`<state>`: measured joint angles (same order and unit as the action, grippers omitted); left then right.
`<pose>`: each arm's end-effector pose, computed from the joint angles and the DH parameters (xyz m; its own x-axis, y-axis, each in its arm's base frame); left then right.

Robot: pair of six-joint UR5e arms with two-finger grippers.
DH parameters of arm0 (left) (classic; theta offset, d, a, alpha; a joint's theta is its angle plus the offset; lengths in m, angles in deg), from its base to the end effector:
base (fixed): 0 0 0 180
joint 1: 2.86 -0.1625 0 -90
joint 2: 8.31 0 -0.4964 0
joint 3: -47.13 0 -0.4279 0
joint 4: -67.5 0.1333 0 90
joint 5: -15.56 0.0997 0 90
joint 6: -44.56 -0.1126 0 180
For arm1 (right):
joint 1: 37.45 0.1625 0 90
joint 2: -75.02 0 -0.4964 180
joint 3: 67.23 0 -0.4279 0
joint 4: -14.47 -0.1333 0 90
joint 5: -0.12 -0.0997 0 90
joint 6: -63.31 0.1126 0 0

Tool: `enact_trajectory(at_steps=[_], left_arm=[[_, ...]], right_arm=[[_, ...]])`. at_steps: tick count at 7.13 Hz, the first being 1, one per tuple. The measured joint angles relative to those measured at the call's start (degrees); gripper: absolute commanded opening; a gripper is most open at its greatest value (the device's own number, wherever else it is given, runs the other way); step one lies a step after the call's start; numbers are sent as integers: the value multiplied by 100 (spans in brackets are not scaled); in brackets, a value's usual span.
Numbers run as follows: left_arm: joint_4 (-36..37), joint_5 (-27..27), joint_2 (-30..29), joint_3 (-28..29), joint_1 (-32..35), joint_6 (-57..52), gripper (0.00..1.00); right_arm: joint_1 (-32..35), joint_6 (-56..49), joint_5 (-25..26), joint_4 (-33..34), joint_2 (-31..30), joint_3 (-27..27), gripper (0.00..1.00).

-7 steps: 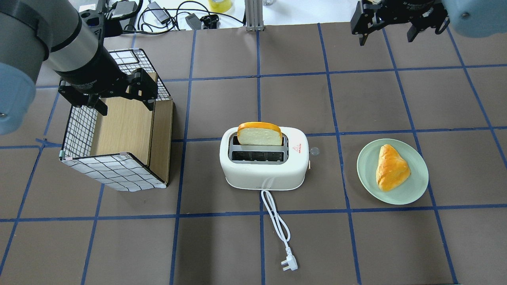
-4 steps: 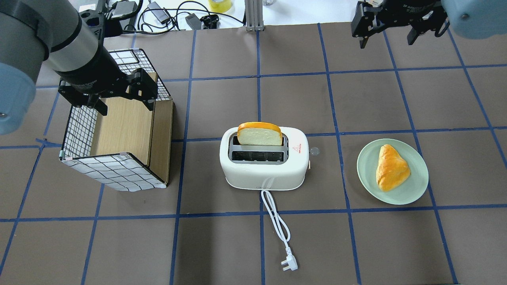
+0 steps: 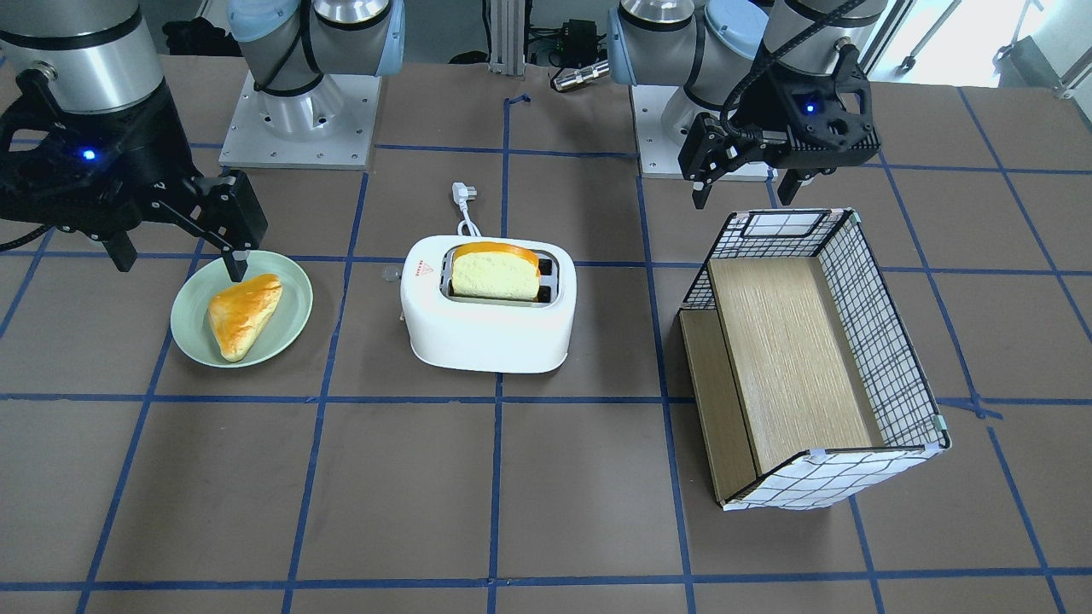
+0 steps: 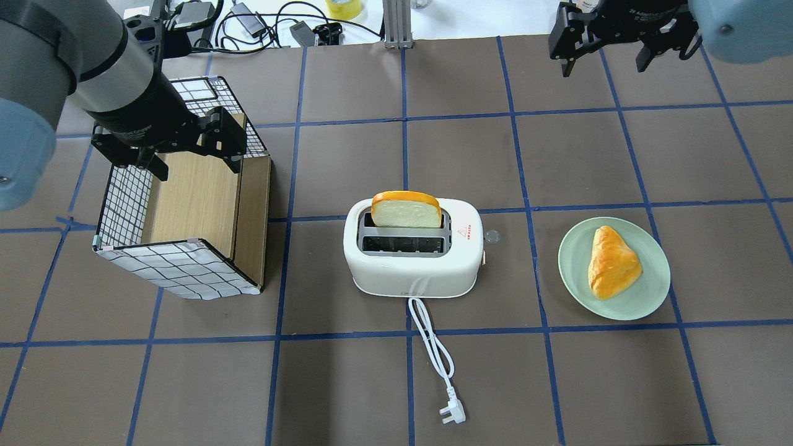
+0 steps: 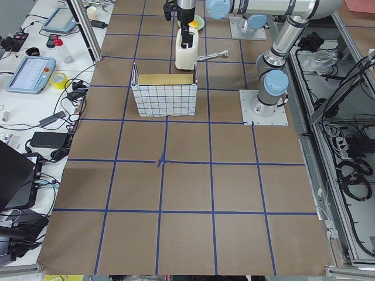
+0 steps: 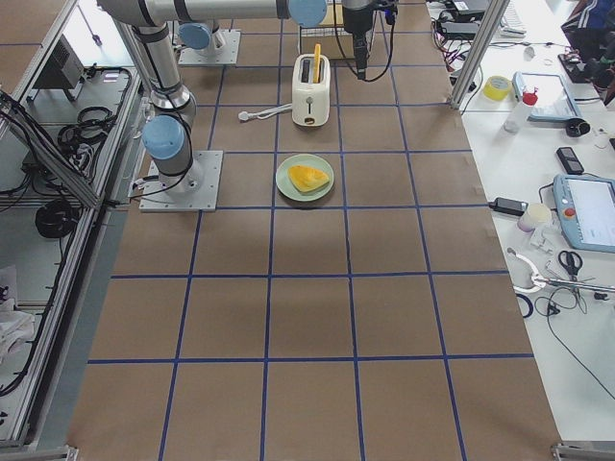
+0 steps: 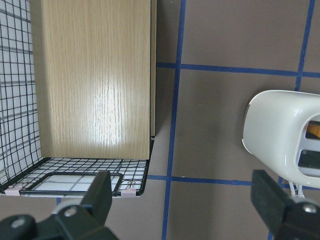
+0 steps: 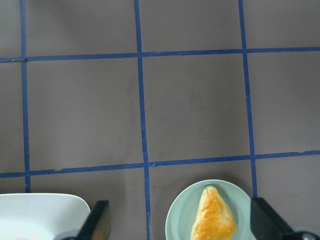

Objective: Press toaster with right arm

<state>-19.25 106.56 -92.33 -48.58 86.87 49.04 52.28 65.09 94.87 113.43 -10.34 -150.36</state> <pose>-0.1291 -0.4832 0.5520 -0.9964 -0.0837 -0.0126 -0.0828 0.9946 -0.0626 0.1212 -0.5879 0.5832 -0.9959 0.0512 0.0752 0.0356 0.9799 -0.1965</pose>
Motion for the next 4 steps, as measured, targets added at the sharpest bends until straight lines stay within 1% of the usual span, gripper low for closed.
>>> enact_trajectory(at_steps=[4], left_arm=[[0, -3, 0, 0, 0, 0, 100]], right_arm=[[-3, -24, 21, -29, 38, -44, 100]])
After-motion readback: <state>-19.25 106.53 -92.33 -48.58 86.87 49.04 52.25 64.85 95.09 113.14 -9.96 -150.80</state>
